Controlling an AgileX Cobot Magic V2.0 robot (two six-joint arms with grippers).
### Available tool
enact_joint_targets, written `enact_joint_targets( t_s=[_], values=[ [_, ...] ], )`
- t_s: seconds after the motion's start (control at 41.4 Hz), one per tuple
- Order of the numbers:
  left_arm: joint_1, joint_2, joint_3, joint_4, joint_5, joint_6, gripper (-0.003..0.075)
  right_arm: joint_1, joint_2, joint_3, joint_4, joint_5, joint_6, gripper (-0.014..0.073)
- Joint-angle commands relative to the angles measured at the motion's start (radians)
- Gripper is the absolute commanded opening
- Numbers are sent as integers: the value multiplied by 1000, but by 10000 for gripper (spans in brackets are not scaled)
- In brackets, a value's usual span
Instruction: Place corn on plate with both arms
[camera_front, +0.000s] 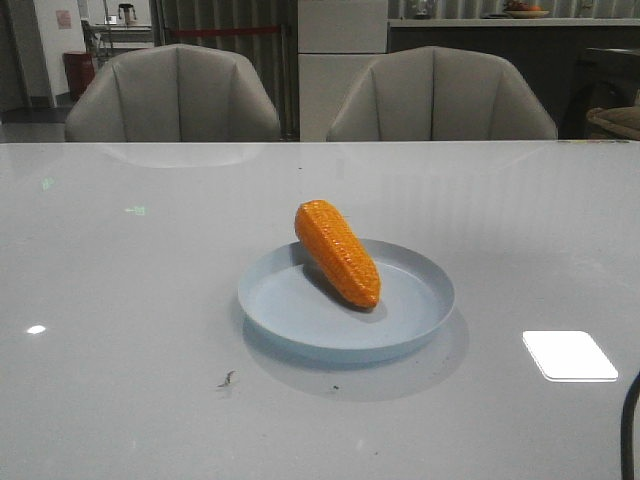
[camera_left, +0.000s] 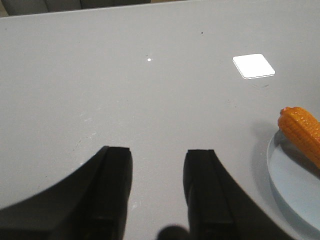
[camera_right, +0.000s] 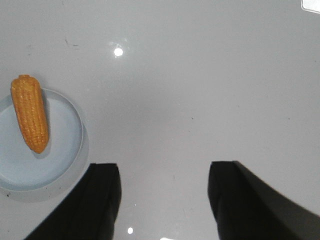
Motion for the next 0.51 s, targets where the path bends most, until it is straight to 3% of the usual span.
enact_joint_targets(
  t_s=[0.0, 0.193, 0.483],
  values=[
    [-1, -16, -28, -1, -74, -10, 335, -11, -54, 43, 6, -31, -4, 498],
    [-1, -16, -28, 0, -74, -10, 335, -11, -128, 287, 6, -199, -4, 472],
    [-1, -16, -28, 2, -74, -10, 335, -11, -294, 624, 5, -430, -4, 208]
  ],
)
